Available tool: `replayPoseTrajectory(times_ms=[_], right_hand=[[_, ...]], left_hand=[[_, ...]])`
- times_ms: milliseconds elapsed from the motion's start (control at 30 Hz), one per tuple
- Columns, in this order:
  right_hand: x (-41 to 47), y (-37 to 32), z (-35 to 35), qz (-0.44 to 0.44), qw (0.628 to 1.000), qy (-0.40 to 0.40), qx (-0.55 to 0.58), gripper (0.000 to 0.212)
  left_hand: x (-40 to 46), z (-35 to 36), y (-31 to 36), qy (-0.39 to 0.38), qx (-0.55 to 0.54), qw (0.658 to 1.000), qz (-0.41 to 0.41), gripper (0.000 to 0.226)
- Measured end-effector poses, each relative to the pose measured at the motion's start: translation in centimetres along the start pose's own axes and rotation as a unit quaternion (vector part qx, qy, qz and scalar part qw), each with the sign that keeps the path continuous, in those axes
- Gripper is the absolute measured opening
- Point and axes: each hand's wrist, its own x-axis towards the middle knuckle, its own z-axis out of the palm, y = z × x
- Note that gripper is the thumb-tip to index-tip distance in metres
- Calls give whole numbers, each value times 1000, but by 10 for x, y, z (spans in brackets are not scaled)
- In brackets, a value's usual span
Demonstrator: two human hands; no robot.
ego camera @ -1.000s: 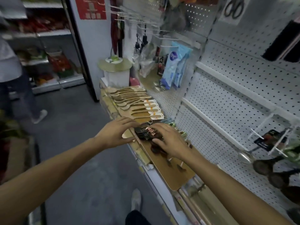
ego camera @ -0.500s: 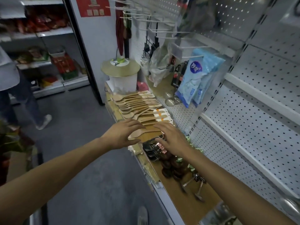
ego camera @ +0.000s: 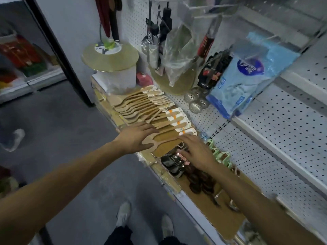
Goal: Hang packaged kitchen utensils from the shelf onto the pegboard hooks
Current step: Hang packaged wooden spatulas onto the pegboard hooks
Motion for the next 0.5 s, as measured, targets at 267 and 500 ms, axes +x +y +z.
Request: replayPoseTrajectory(times_ms=[267,500], right_hand=[[84,30,86,181,980,-75,30,48],[166,89,220,332,930,-106,116,32]], left_hand=[[86,90,-84,-94,0,995,41,58],[171,213,-128,-144,-38,988,-48,59]])
